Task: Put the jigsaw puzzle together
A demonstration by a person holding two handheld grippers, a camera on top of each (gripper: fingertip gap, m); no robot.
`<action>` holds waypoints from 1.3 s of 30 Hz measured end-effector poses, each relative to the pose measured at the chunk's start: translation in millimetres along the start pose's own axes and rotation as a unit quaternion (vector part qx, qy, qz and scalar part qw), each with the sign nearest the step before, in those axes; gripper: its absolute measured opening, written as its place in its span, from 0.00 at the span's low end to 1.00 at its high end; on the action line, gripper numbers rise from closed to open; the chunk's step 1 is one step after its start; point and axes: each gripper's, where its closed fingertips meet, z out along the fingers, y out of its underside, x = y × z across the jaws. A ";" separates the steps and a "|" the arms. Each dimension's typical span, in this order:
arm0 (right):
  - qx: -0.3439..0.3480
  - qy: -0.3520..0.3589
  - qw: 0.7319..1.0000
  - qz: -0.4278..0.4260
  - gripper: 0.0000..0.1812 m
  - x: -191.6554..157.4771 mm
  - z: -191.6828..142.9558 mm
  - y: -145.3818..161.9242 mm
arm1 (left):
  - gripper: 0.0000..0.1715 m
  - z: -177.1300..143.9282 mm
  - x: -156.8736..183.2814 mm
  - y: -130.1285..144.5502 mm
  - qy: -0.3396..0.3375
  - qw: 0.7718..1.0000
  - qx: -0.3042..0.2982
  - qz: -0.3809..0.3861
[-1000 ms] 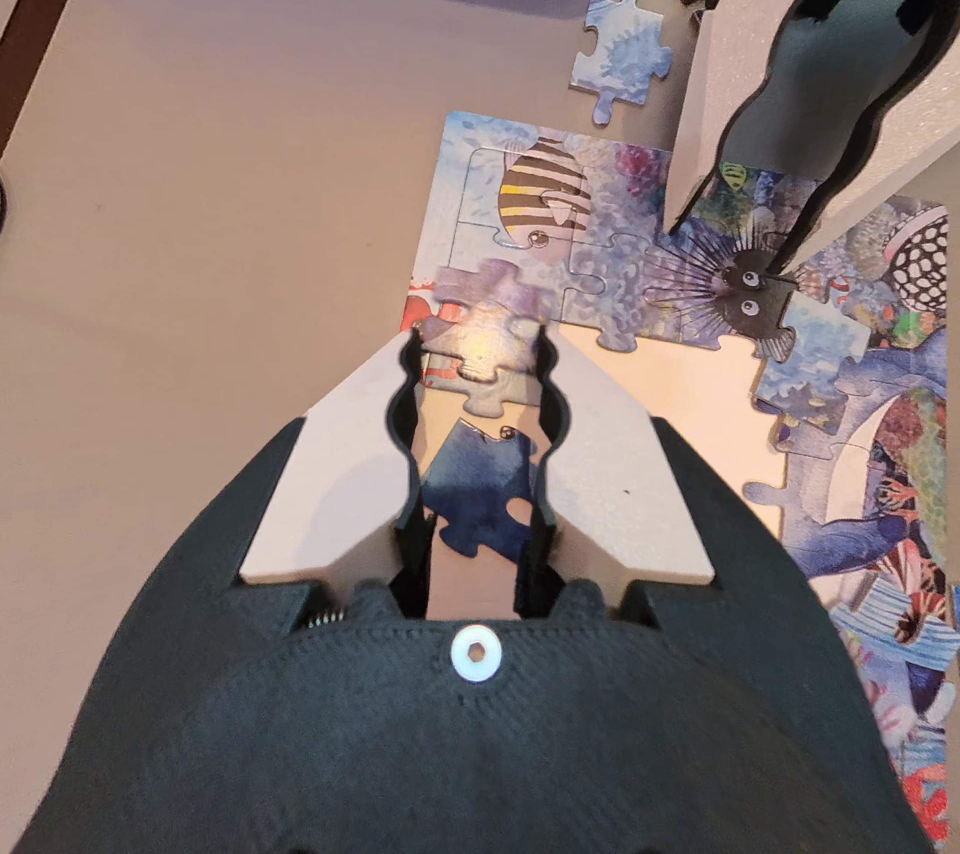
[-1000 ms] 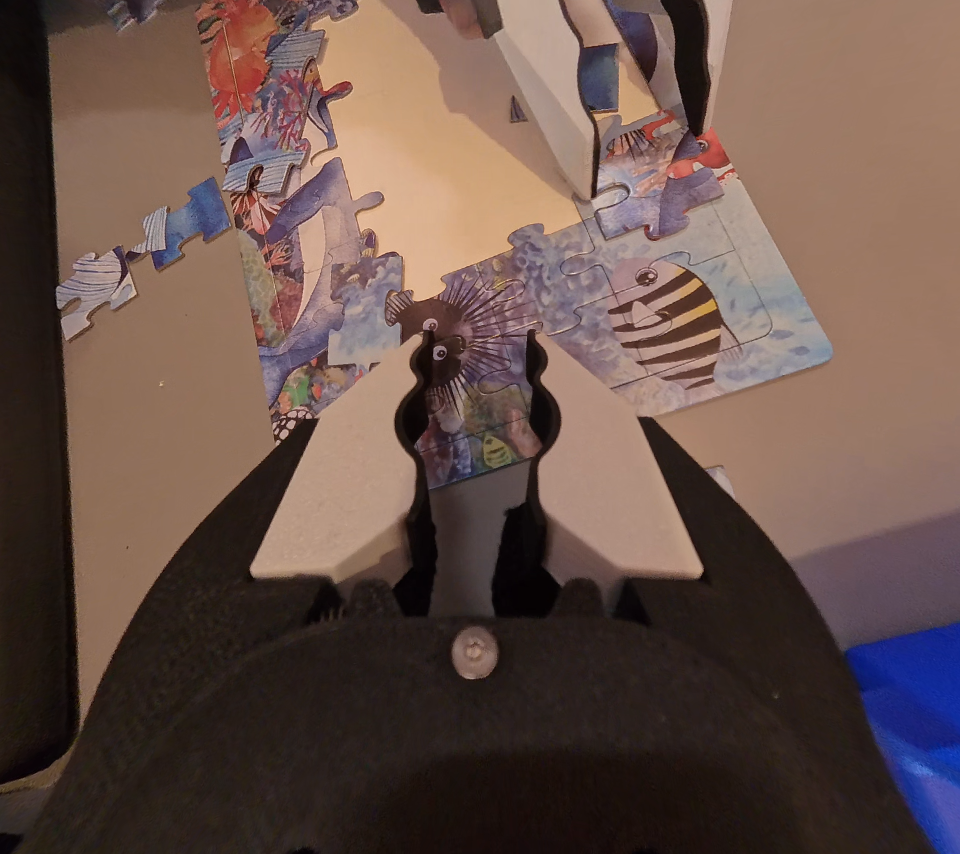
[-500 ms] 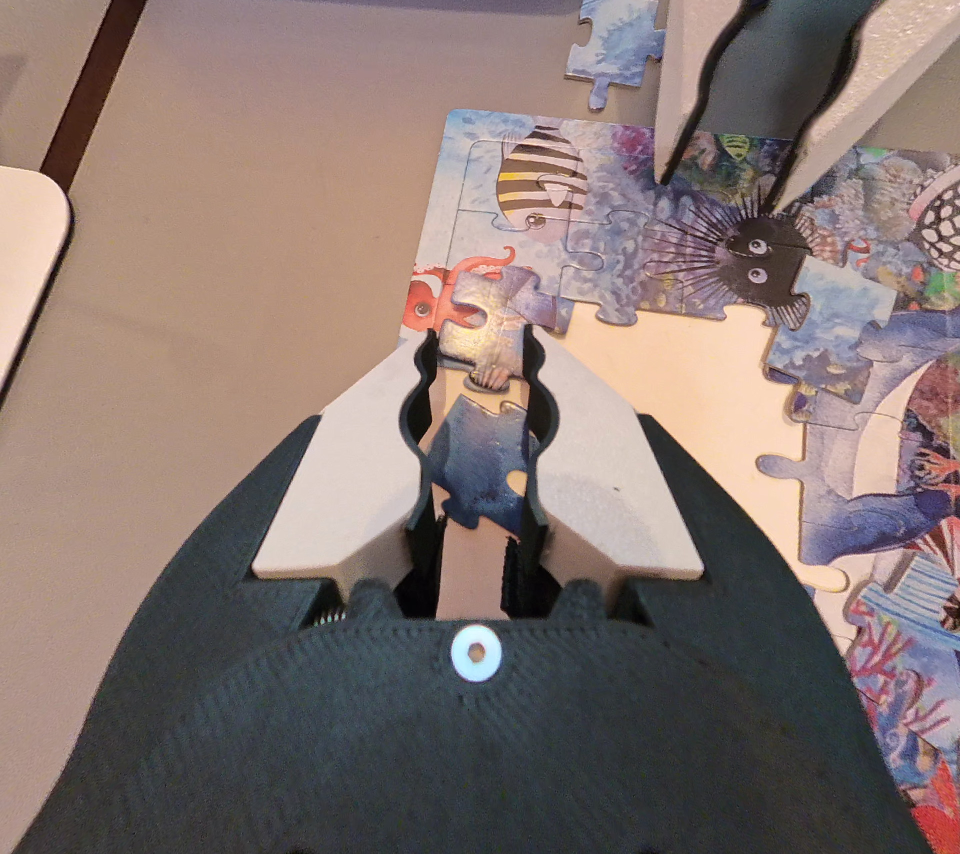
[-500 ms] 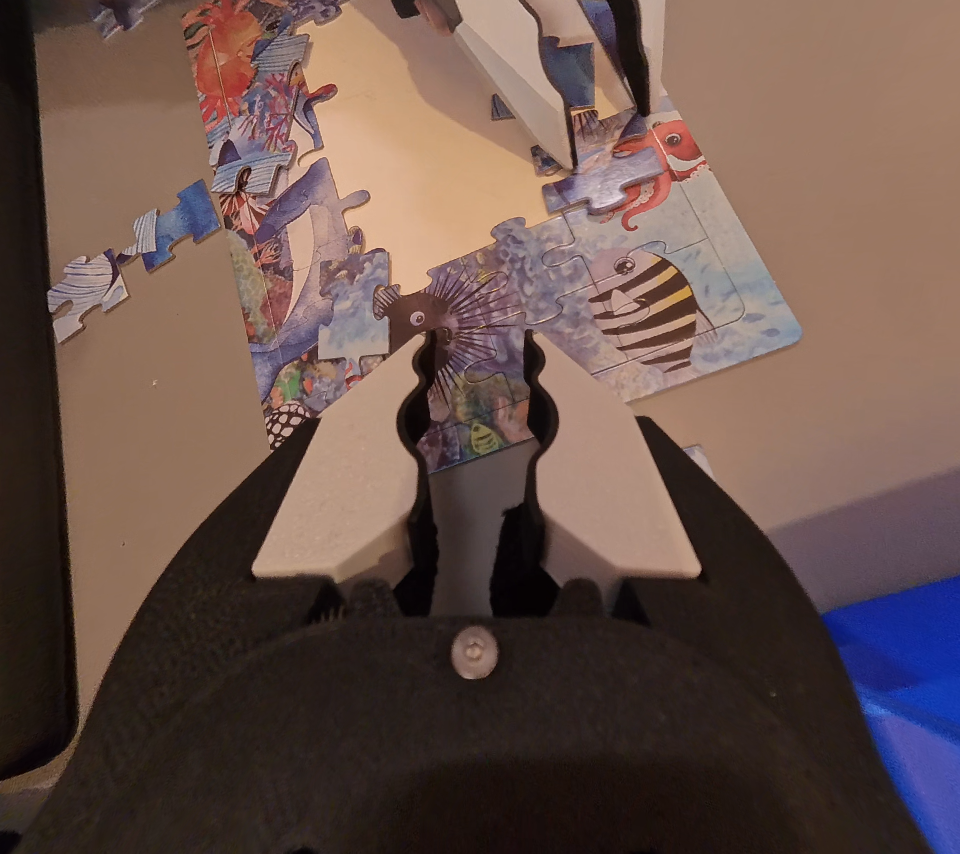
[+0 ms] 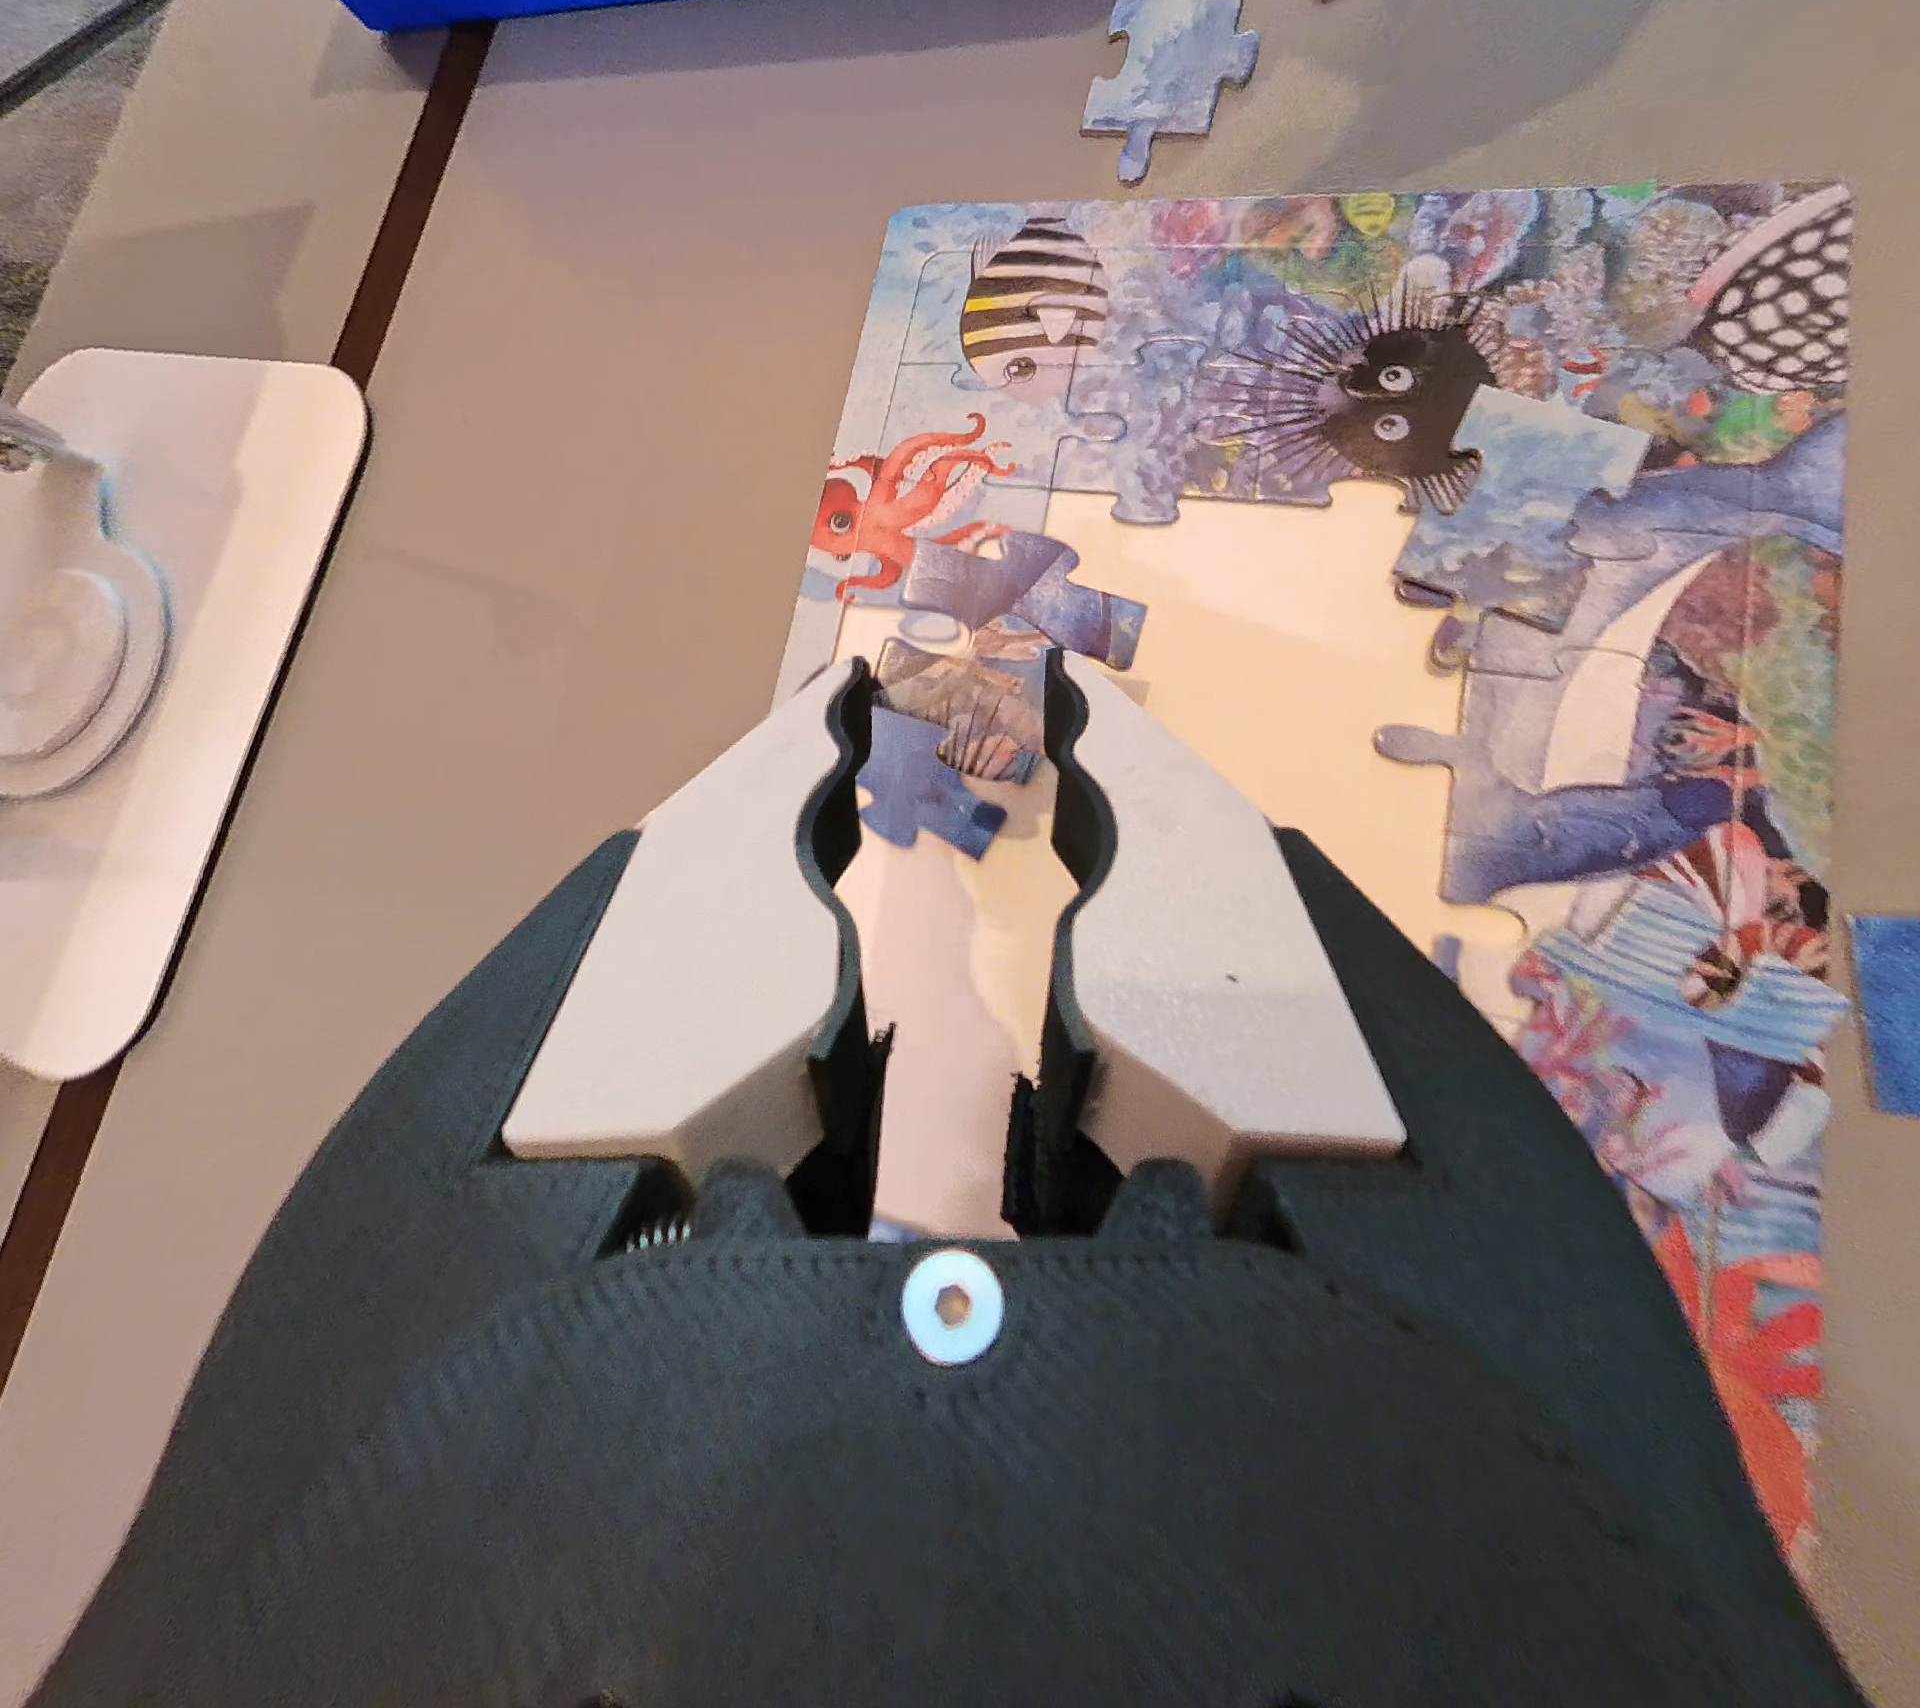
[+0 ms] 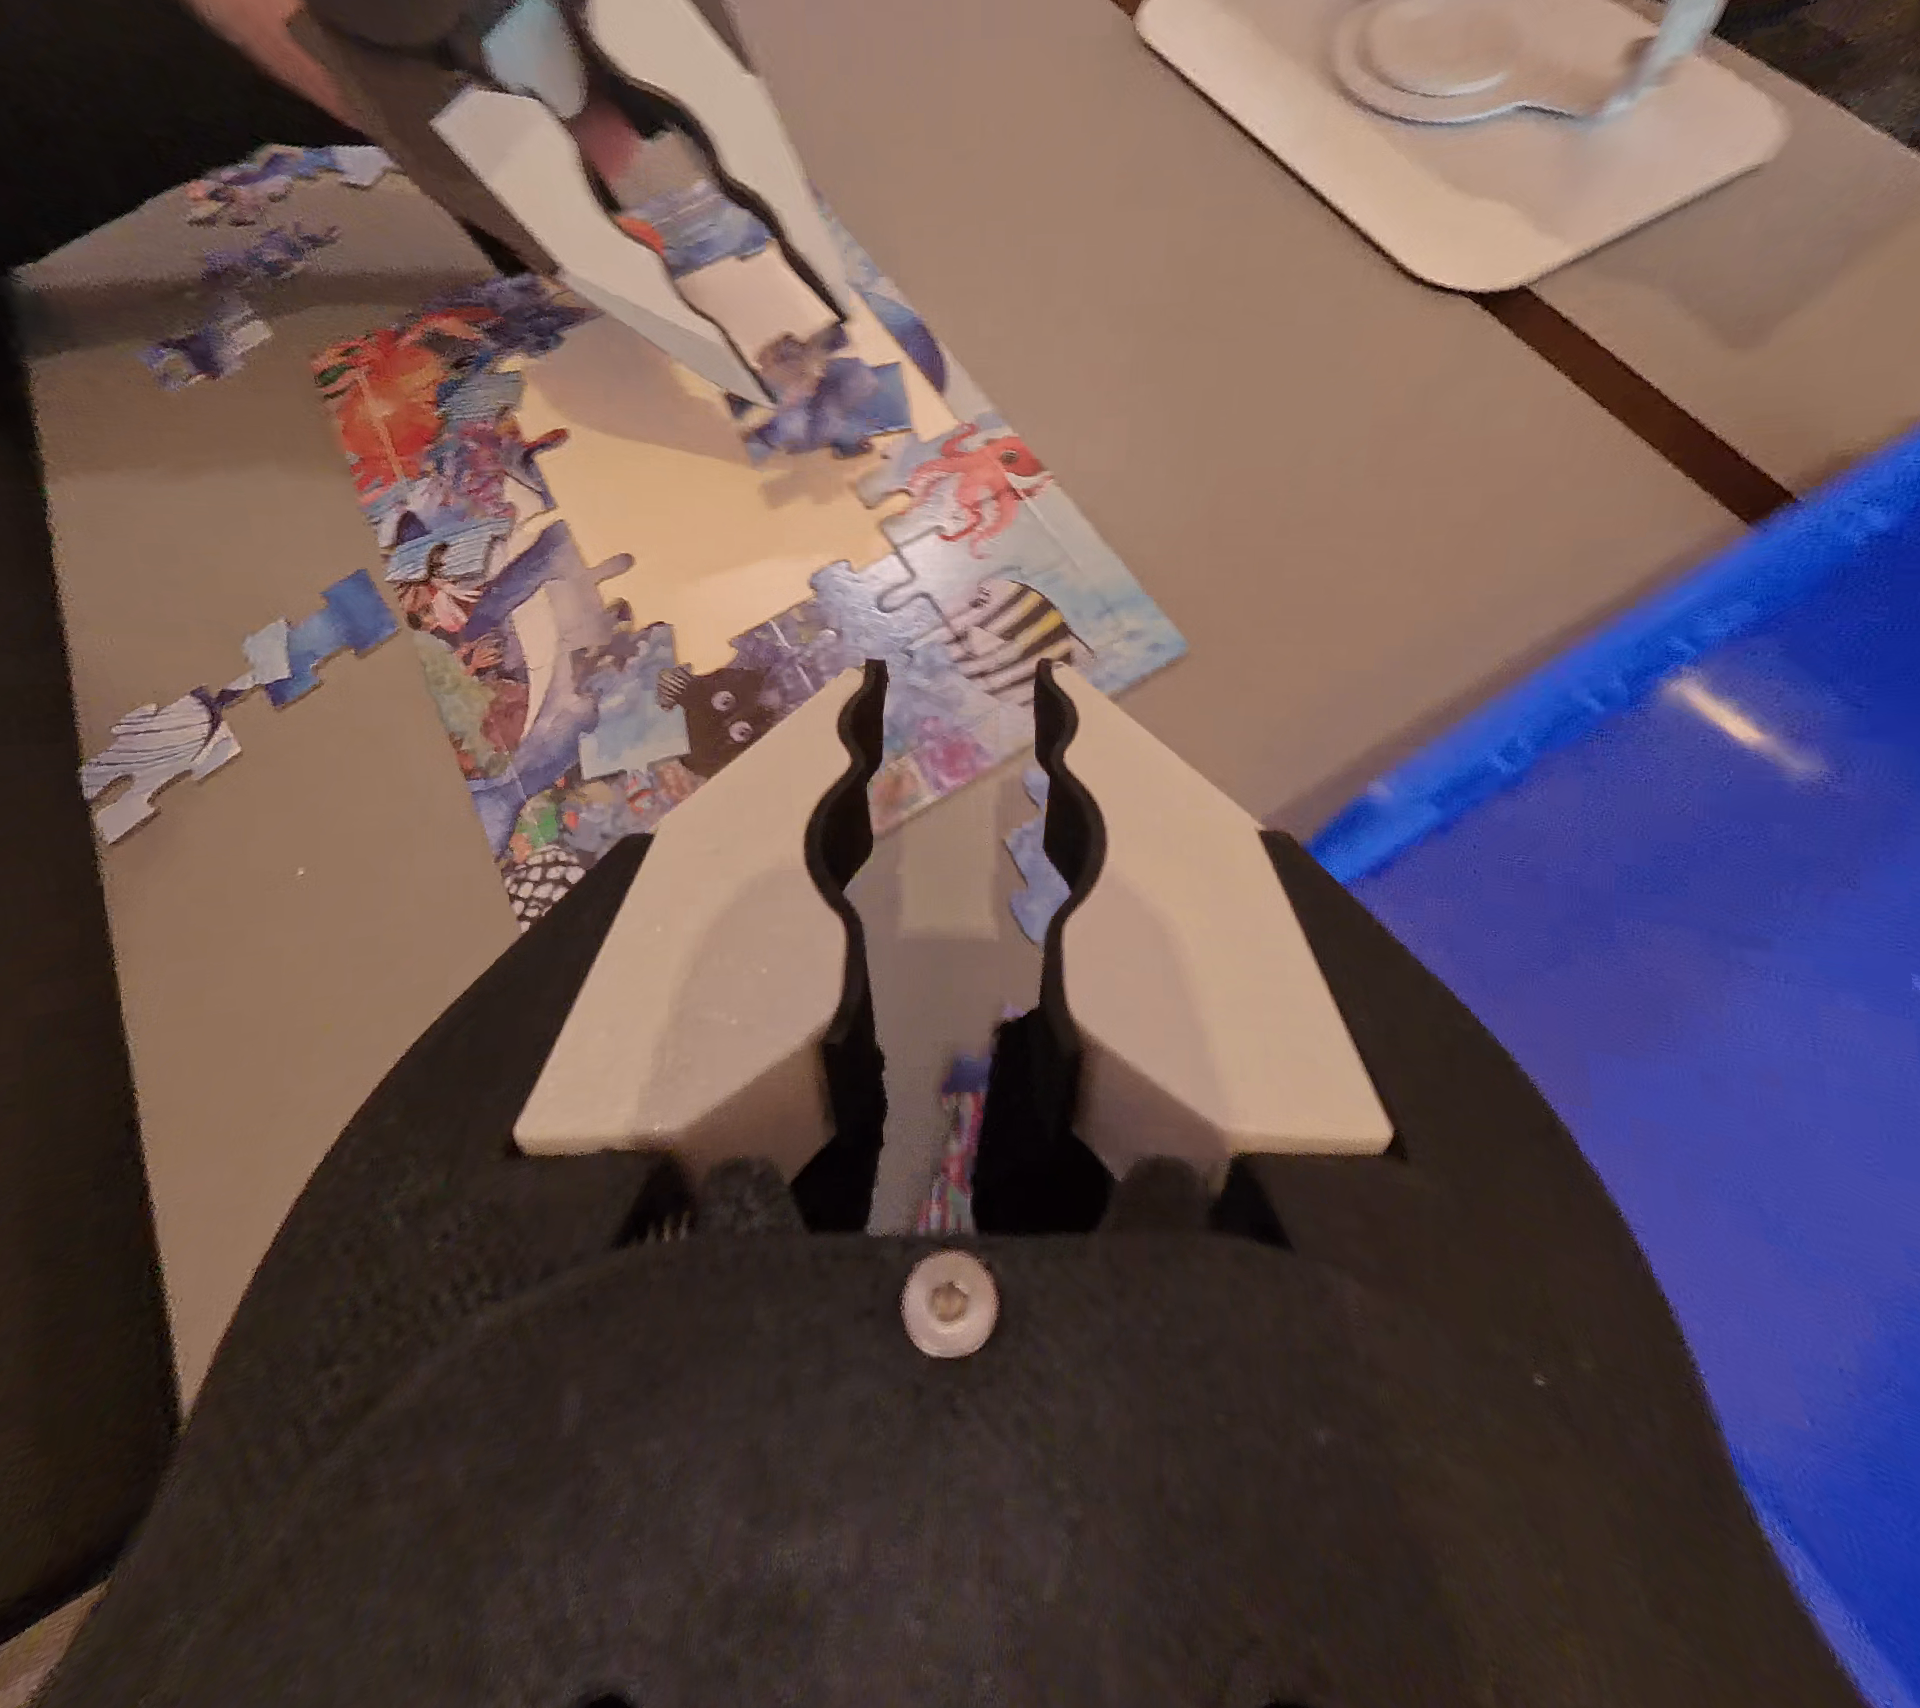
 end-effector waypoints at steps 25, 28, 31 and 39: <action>-0.299 0.059 0.948 0.096 0.21 10.5 -19.4 126.1 | 0.18 -101.4 5.6 80.7 -0.088 0.991 -0.017 -0.098; -0.294 0.047 0.951 0.080 0.14 4.2 -10.2 120.8 | 0.18 -109.4 2.7 84.7 -0.099 0.989 -0.006 -0.108; -0.288 0.019 0.955 0.068 0.12 -6.9 -2.4 115.9 | 0.18 -113.5 1.4 81.7 -0.101 0.988 0.008 -0.114; -0.278 0.030 0.958 0.058 0.25 -7.8 -16.9 112.8 | 0.18 -112.1 -0.9 80.6 -0.103 0.990 0.001 -0.101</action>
